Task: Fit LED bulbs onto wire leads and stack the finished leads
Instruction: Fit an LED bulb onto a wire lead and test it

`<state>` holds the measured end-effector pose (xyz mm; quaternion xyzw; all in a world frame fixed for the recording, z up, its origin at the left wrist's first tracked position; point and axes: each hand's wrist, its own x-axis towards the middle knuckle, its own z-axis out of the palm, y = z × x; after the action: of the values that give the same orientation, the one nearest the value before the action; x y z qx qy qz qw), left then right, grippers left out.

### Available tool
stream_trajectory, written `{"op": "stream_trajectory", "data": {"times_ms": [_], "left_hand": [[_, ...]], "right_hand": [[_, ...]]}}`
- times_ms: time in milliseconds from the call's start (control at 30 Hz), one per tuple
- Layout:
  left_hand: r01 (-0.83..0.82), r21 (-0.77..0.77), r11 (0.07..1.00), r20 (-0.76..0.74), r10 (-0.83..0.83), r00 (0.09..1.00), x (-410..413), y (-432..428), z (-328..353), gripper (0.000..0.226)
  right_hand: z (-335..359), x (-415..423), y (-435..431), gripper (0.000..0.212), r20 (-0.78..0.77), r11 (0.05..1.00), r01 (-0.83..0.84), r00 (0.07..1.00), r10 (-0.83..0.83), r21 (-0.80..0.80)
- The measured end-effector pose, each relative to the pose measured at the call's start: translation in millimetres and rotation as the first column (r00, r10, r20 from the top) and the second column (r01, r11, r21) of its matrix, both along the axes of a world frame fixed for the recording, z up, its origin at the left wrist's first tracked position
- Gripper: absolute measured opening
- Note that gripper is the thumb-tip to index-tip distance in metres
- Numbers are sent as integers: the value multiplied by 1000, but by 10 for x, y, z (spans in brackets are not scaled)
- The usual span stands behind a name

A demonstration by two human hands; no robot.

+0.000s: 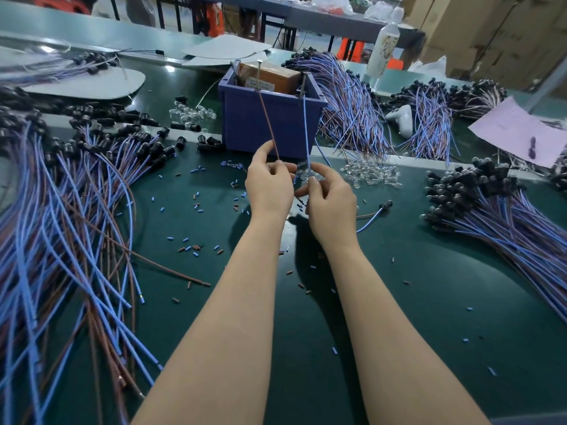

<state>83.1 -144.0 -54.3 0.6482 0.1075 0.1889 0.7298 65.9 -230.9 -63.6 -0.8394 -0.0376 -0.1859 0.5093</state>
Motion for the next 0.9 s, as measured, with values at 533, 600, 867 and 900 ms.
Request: {"op": "stream_trajectory", "data": {"times_ms": [533, 600, 867, 900], "left_hand": [[36, 21, 999, -17, -36, 999, -4, 12, 15, 40], [38, 16, 999, -22, -38, 999, -6, 14, 16, 41], [47, 17, 999, -46, -47, 998, -38, 1, 40, 29], [50, 31, 998, -41, -49, 998, -51, -4, 50, 26]], "right_hand": [[21, 13, 26, 29, 2, 1000, -16, 1000, 16, 26], [21, 13, 31, 29, 6, 999, -22, 1000, 22, 29], [48, -17, 35, 24, -7, 1000, -15, 1000, 15, -2], [66, -32, 42, 23, -7, 1000, -20, 1000, 20, -1]]}}
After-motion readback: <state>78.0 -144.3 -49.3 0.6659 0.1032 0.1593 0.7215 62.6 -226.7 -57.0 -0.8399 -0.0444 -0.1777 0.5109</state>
